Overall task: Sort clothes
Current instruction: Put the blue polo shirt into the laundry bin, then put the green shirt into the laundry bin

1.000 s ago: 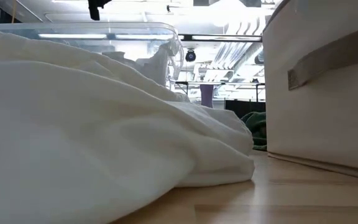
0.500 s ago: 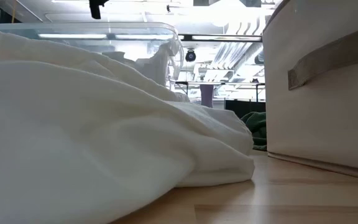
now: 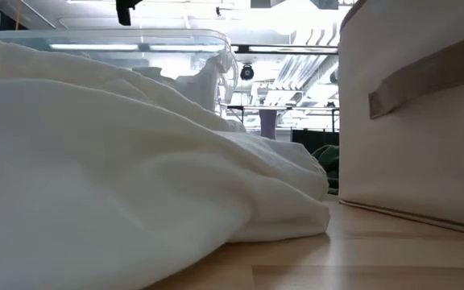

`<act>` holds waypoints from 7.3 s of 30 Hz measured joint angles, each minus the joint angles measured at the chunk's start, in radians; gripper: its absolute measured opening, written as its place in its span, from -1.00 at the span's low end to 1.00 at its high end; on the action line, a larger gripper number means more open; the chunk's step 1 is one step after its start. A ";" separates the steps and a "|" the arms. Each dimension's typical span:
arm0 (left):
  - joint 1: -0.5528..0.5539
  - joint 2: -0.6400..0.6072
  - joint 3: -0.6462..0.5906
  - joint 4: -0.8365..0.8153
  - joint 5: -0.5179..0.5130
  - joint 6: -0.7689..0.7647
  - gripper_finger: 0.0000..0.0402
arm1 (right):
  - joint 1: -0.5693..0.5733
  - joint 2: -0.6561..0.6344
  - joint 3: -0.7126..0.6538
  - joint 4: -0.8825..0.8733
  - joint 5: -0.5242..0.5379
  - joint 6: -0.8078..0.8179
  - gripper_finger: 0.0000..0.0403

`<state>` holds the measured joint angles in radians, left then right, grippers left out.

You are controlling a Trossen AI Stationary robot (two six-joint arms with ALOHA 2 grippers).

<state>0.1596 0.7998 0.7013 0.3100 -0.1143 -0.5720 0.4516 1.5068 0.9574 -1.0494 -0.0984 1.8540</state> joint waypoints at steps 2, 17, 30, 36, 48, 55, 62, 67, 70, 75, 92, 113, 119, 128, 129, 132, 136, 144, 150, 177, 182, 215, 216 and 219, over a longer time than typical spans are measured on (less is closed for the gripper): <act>0.000 0.000 0.000 -0.002 0.000 0.000 0.22 | 0.001 -0.001 -0.030 0.026 -0.005 0.017 -0.24; 0.000 0.000 0.000 0.001 -0.038 0.000 0.22 | 0.053 -0.018 0.130 0.045 0.352 -0.437 -0.25; 0.000 0.000 0.000 0.002 -0.109 0.056 0.22 | 0.167 -0.062 0.476 -0.337 0.418 -0.580 -0.25; 0.000 0.000 0.000 0.001 -0.114 0.071 0.22 | 0.170 -0.062 0.239 -0.047 0.427 -0.499 -0.25; 0.000 0.000 0.000 -0.003 -0.157 0.085 0.22 | 0.197 -0.006 -0.306 0.569 -0.027 0.014 -0.25; 0.001 0.001 0.000 -0.017 -0.192 0.131 0.22 | 0.153 0.006 -0.316 0.612 -0.276 -0.061 -0.25; 0.007 0.001 0.000 -0.014 -0.208 0.137 0.22 | 0.084 -0.021 -0.134 0.544 -0.268 -0.272 -0.25; 0.008 0.001 0.000 -0.014 -0.201 0.123 0.22 | 0.093 -0.043 0.066 0.314 -0.396 -0.391 -0.25; 0.008 0.000 0.000 -0.014 -0.201 0.123 0.22 | 0.096 -0.057 0.203 0.167 -0.395 -0.474 -0.25; 0.011 -0.007 0.000 -0.012 -0.171 0.124 0.22 | 0.079 -0.060 0.397 -0.003 -0.373 -0.527 -0.25; 0.090 -0.150 0.017 -0.258 0.104 0.129 0.22 | -0.412 -0.062 0.629 -0.322 0.290 -0.686 -0.25; 0.088 -0.124 0.017 -0.250 0.129 0.000 0.22 | -1.093 -0.039 0.050 0.442 0.398 -0.377 -0.45; 0.089 -0.124 0.017 -0.244 0.124 0.015 0.22 | -1.047 -0.067 0.222 0.426 0.415 -0.661 -0.56; 0.089 -0.110 0.017 -0.257 0.124 0.017 0.22 | -0.892 -0.071 0.231 -0.040 0.543 -0.450 -0.57; 0.089 -0.108 0.017 -0.261 0.124 0.016 0.22 | -0.881 -0.069 0.199 -0.025 0.540 -0.405 -0.57; 0.089 -0.094 0.017 -0.261 0.124 0.016 0.22 | -0.878 -0.069 0.101 0.147 0.518 -0.337 -0.57; 0.089 -0.073 0.017 -0.261 0.124 -0.015 0.22 | -0.912 -0.061 -0.023 0.377 0.488 -0.328 -0.57; 0.088 -0.060 0.017 -0.267 0.152 -0.048 0.22 | -0.936 -0.061 -0.094 0.374 0.467 -0.309 -0.57; 0.088 -0.060 0.017 -0.268 0.152 -0.047 0.22 | -0.958 -0.061 -0.107 0.379 0.473 -0.351 -0.49; 0.089 -0.060 0.017 -0.272 0.152 -0.026 0.22 | -0.896 -0.127 -0.003 0.383 0.390 -0.723 -0.24; 0.089 -0.060 0.017 -0.284 0.152 -0.026 0.22 | -0.877 -0.127 -0.003 0.253 0.387 -0.745 -0.24; 0.089 -0.060 0.017 -0.291 0.152 -0.056 0.22 | -1.046 0.084 -0.110 0.476 0.454 -0.425 0.41; 0.089 -0.060 0.017 -0.291 0.152 -0.062 0.22 | -1.046 0.109 -0.110 0.463 0.429 -0.419 0.38; 0.089 -0.060 0.017 -0.291 0.152 -0.064 0.22 | -1.019 0.167 -0.104 0.422 0.411 -0.423 0.18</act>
<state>0.2485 0.7399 0.7184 0.0193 0.0380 -0.6361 -0.5671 1.6739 0.8532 -0.6273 0.3125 1.4311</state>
